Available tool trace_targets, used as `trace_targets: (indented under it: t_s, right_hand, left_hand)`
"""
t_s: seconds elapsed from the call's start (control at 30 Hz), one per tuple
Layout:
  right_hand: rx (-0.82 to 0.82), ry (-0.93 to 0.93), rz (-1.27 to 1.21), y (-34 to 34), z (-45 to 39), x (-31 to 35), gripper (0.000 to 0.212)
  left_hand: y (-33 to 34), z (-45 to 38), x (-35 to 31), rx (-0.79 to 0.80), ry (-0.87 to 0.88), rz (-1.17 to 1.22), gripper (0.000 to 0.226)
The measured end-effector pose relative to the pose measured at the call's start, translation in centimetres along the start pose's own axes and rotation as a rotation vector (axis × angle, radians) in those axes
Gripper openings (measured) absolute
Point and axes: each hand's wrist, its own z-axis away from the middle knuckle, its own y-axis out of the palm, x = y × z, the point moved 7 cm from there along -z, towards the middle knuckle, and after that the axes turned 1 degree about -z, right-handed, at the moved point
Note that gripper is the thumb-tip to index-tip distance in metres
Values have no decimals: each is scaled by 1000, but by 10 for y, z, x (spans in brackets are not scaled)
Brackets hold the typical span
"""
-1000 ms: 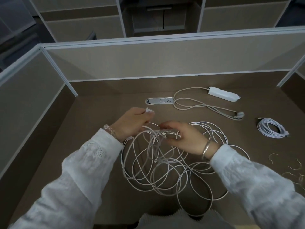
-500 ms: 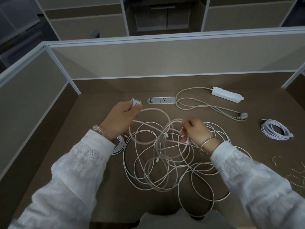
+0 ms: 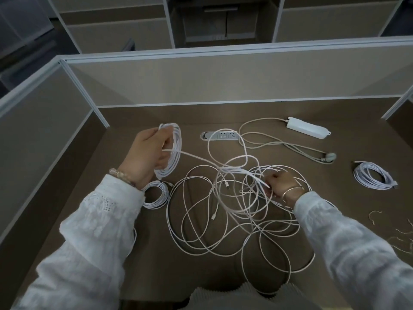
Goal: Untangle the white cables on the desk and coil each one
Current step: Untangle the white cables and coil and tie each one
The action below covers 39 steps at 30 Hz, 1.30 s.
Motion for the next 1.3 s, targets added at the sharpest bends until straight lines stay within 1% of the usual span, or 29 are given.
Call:
trace_targets:
  t_s: [0.1, 0.17, 0.2, 0.23, 0.27, 0.3, 0.37, 0.43, 0.5, 0.57, 0.6, 0.7, 0.8, 0.9, 1.03, 1.1, 1.17, 1.23, 1.3]
  right_hand:
    - [90, -48, 106, 12, 6, 4, 30]
    - [49, -130, 126, 13, 16, 20, 19]
    - [-10, -213, 79, 11, 24, 34, 13]
    - [-77, -332, 22, 9, 36, 50, 18]
    - [-110, -495, -13, 10, 52, 69, 25]
    - [-93, -656, -11, 14, 70, 88, 30]
    - [14, -916, 72, 33, 102, 114, 36]
    - [73, -1048, 217, 53, 118, 120, 41]
    - [129, -1044, 358, 69, 120, 114, 48]
    - [190, -946, 408, 79, 113, 104, 54]
    - [186, -913, 419, 82, 110, 101, 55]
    - [131, -869, 502, 86, 95, 94, 40]
    - [81, -737, 643, 82, 73, 80, 35]
    - [90, -641, 671, 76, 58, 67, 31]
    - [147, -552, 821, 75, 50, 51, 28]
    - [125, -520, 751, 74, 50, 48, 29]
    - [83, -573, 564, 73, 55, 57, 32]
    - [123, -657, 334, 77, 68, 74, 39]
    - [203, -704, 184, 87, 81, 91, 42]
  left_hand:
    - [3, -1, -2, 19, 13, 23, 35]
    - [8, -2, -3, 52, 19, 19, 37]
    - [10, -2, -2, 65, 21, 19, 37]
    - [12, -2, -1, 74, 19, 20, 37]
    - [14, -2, 0, 82, 13, 24, 37]
    - [16, -3, 1, 87, 7, 33, 37]
    - [19, -2, 2, 91, -4, 46, 37]
    - [19, -2, 0, 82, -8, 51, 37]
    - [17, -1, -4, 70, -6, 70, 36]
    - [16, 0, -7, 68, 2, 85, 36]
    - [15, 1, -8, 71, 2, 91, 36]
    - [10, 2, -7, 72, -11, 137, 35]
    - [2, 2, -7, 32, -26, 182, 36]
    - [-4, 4, -9, 8, -34, 210, 36]
    - [-2, 5, -11, 22, -47, 277, 36]
    - [-1, 4, -11, 32, -51, 284, 37]
    - [3, 3, -9, 60, -59, 283, 36]
    - [9, 2, -5, 99, -69, 281, 35]
    - [17, 3, -3, 144, -81, 292, 35]
